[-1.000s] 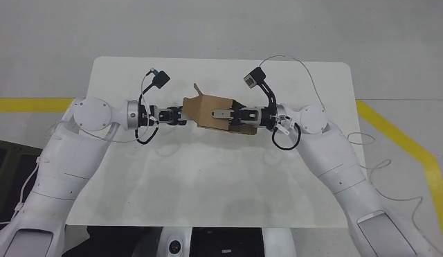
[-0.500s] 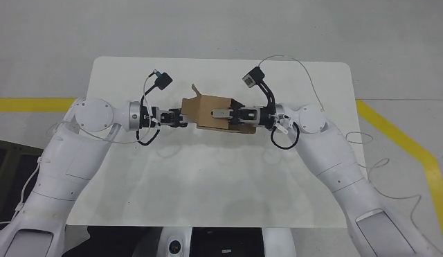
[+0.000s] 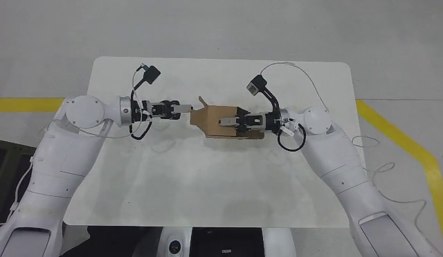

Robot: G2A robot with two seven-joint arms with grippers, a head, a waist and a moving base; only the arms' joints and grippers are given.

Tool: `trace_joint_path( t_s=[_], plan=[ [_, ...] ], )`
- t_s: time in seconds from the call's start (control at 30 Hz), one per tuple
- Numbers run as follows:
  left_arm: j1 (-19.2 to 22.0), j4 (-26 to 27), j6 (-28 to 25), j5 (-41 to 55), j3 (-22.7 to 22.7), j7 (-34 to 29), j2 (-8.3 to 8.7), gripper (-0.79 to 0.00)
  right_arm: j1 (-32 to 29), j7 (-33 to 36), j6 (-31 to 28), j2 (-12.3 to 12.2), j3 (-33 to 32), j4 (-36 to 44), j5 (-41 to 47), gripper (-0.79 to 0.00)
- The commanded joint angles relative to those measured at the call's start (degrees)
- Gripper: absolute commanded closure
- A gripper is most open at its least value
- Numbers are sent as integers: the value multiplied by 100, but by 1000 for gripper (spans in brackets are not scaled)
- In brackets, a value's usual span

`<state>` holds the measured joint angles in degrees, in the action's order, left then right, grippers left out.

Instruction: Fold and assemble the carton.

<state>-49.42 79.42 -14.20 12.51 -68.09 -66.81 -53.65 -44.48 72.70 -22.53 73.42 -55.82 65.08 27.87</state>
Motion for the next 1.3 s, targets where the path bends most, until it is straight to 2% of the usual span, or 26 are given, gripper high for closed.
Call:
trace_joint_path(
  t_s=[0.0,0.13,0.4,0.73,1.27],
  plan=[
    [26,-49,20,-18,-5,27,0,-785,-37,164,89,-7,48,58,-27,0],
    [87,-115,68,-129,95,69,-18,-785,-63,395,177,13,208,167,-37,0],
    [185,-215,69,-260,458,-104,-85,-785,-7,392,137,28,230,229,45,0],
    [142,-84,25,-118,452,-405,-67,-785,-78,-15,-67,9,20,196,206,0],
    [188,41,50,-221,573,-512,-72,-785,-62,44,-108,38,115,277,235,0]
  ],
)
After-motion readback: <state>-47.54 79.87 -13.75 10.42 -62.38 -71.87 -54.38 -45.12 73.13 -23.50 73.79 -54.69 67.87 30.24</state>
